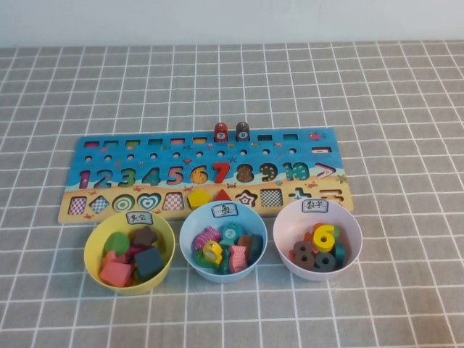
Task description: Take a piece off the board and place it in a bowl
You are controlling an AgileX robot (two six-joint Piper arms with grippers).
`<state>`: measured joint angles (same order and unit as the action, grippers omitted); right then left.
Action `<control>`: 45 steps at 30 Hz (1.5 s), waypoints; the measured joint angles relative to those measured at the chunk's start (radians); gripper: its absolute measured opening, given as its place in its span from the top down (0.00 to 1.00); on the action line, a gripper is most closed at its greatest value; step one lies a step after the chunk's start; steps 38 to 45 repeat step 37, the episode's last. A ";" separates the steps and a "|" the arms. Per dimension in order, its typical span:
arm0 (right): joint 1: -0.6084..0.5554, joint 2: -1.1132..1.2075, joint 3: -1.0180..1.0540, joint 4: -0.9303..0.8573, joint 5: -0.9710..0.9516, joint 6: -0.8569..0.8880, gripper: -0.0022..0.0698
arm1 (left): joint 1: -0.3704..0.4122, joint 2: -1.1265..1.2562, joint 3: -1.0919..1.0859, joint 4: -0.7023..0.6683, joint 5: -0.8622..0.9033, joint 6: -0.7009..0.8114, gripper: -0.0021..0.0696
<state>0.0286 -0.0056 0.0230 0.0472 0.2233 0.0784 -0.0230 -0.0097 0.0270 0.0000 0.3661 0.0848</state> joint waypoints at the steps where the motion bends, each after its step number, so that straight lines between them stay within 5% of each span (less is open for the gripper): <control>1: 0.000 -0.002 0.002 0.000 -0.008 0.000 0.99 | 0.000 0.000 0.000 0.000 0.000 0.000 0.98; 12: 0.000 -0.002 0.003 0.011 -0.011 -0.001 0.99 | 0.000 0.000 0.000 0.000 0.000 0.000 0.98; 21: 0.000 -0.002 0.003 0.107 0.071 -0.191 0.99 | 0.000 0.000 0.000 0.000 0.000 0.000 0.98; 45: 0.000 -0.002 0.003 0.140 0.142 -0.204 0.99 | 0.000 0.000 0.000 0.000 0.000 0.000 0.98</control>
